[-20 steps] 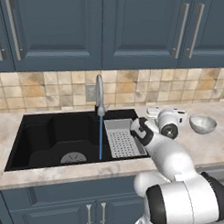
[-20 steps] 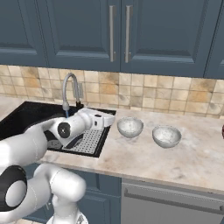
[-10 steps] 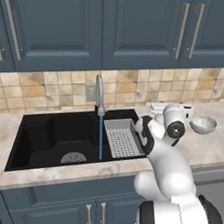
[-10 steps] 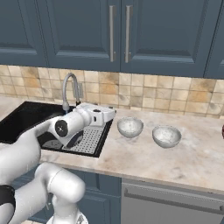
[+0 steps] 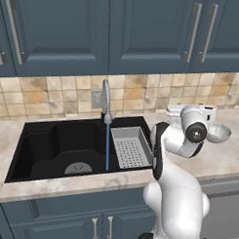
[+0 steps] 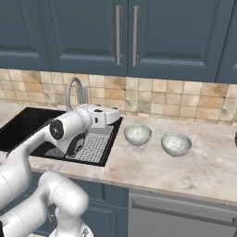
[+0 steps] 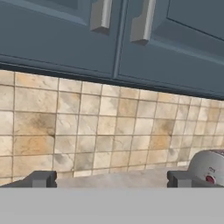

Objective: Rinse each bowl for a few seconds and place them down in the sink or on the counter.

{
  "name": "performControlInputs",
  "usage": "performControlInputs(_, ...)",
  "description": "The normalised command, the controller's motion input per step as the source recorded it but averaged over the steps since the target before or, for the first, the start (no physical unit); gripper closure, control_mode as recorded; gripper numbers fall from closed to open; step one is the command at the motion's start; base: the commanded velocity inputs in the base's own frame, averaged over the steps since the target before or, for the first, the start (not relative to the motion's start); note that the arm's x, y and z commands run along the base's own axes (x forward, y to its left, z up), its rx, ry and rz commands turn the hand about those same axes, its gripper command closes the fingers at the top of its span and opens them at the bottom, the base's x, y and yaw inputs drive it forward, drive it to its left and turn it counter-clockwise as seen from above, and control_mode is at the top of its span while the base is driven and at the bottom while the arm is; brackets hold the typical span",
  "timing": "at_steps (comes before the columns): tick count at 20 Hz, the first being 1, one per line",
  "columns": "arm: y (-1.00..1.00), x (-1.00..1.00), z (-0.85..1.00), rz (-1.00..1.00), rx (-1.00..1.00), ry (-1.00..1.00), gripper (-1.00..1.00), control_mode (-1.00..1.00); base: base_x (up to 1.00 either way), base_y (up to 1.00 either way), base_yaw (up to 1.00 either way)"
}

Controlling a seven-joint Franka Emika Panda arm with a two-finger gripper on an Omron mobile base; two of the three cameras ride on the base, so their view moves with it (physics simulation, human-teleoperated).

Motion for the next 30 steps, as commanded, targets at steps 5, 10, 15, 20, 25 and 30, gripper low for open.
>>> performControlInputs(5,0.0,-0.31,0.34,0.0,-0.02,0.1,-1.0,-1.0,0.0,0.0,0.0)
performControlInputs(10,0.0,-0.22,0.22,0.0,-0.05,0.15,-1.0,-1.0,0.0,0.0,0.0)
performControlInputs(15,0.0,-0.11,-0.02,0.0,-0.07,0.24,-1.0,-1.0,0.0,0.0,0.0)
performControlInputs(20,0.0,-0.15,-0.18,0.0,-0.08,0.25,-1.0,-1.0,0.0,0.0,0.0)
performControlInputs(25,0.0,-0.19,-0.15,0.0,-0.06,0.23,-1.0,-1.0,0.0,0.0,0.0)
performControlInputs(30,0.0,-0.15,-0.09,0.0,-0.01,0.14,-1.0,-1.0,0.0,0.0,0.0)
